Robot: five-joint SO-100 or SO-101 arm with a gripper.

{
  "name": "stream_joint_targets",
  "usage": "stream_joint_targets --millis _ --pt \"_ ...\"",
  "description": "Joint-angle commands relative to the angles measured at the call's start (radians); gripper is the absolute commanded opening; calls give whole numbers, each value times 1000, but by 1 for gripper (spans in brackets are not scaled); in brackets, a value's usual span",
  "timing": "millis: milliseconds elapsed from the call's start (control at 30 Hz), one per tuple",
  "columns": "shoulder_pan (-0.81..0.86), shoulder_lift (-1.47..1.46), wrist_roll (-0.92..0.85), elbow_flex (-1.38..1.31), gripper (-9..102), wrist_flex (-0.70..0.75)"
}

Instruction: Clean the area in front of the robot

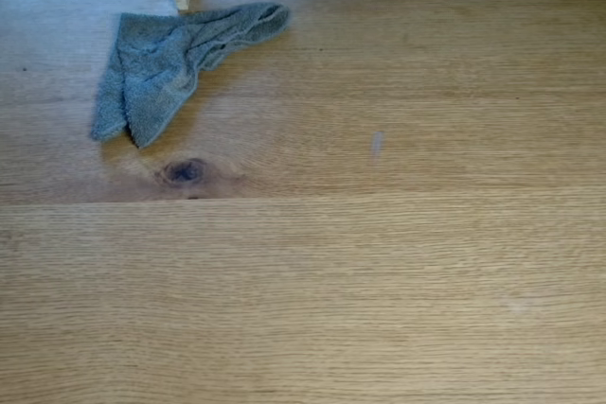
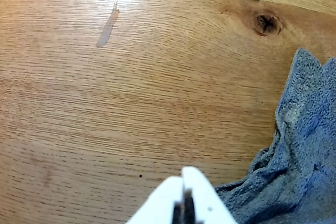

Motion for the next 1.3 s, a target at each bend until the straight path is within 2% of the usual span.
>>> stream_joint_targets --millis 0,1267 --pt "11 -6 -6 121 0 -15" --pt "-3 -6 -2 121 0 -14"
